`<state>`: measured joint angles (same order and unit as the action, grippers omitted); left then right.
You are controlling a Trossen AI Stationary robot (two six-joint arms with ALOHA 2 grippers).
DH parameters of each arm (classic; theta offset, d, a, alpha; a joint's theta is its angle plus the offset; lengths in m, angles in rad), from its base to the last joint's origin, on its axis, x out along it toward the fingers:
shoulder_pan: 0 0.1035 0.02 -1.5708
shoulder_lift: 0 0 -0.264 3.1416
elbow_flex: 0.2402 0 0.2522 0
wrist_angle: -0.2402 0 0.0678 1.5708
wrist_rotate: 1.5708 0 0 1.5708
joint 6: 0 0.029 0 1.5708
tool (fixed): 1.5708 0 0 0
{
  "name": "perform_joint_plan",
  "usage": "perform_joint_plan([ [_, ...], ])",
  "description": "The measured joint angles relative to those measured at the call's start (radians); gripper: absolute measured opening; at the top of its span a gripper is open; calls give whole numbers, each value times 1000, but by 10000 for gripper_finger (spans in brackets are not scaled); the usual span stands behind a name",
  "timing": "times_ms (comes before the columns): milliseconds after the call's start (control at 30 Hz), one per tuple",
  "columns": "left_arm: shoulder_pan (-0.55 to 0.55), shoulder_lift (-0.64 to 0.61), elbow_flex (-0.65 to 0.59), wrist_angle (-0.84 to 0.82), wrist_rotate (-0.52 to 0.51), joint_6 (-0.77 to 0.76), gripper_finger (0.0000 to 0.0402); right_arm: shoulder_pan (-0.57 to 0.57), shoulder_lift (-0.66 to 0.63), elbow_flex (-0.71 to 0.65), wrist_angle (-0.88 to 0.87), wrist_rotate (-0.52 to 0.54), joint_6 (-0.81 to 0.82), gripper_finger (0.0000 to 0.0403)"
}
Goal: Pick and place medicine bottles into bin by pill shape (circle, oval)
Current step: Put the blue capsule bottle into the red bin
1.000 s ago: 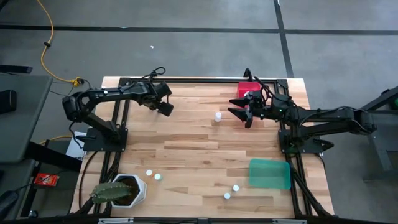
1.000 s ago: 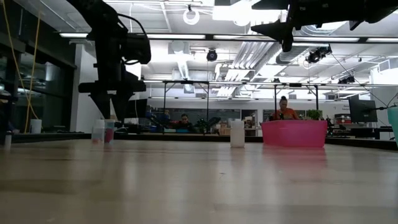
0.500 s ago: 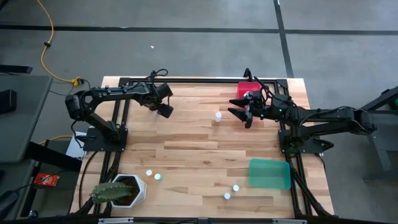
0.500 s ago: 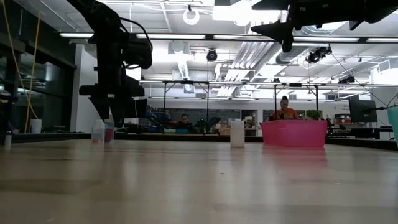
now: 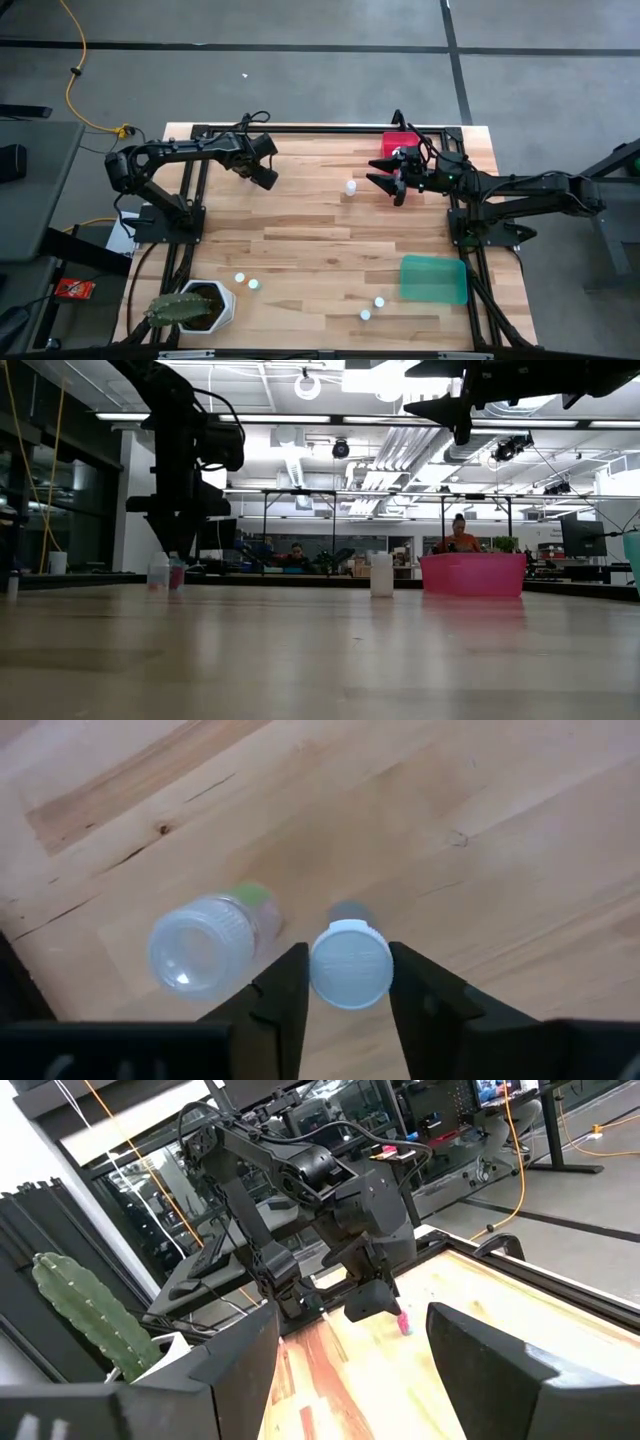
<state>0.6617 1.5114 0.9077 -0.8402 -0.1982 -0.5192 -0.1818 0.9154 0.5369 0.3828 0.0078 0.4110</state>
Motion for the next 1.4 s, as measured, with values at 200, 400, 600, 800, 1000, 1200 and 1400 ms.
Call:
perform_joint_plan([
  [200, 0, -13, 1, 19, 40, 74, 105, 0, 0, 0, 0, 0, 31, 247],
  [400, -9, -121, 56, 99, 141, 131, 105, 7, 0, 0, 5, 0, 37, 247],
  [600, -66, -298, 62, 356, 257, 183, 107, 26, 0, 0, 53, 0, 37, 247],
  [800, -197, -406, 62, 562, 304, 259, 107, 48, 0, 0, 71, 0, 34, 247],
  [1000, -346, -418, 50, 752, 302, 285, 109, 54, 0, 0, 71, -10, 34, 247],
  [1200, -421, -395, -26, 920, 276, 240, 110, 54, 0, 0, 70, -31, 34, 247],
  [1400, -423, -397, -37, 920, 261, 234, 110, 54, 0, 0, 71, -54, 46, 247],
])
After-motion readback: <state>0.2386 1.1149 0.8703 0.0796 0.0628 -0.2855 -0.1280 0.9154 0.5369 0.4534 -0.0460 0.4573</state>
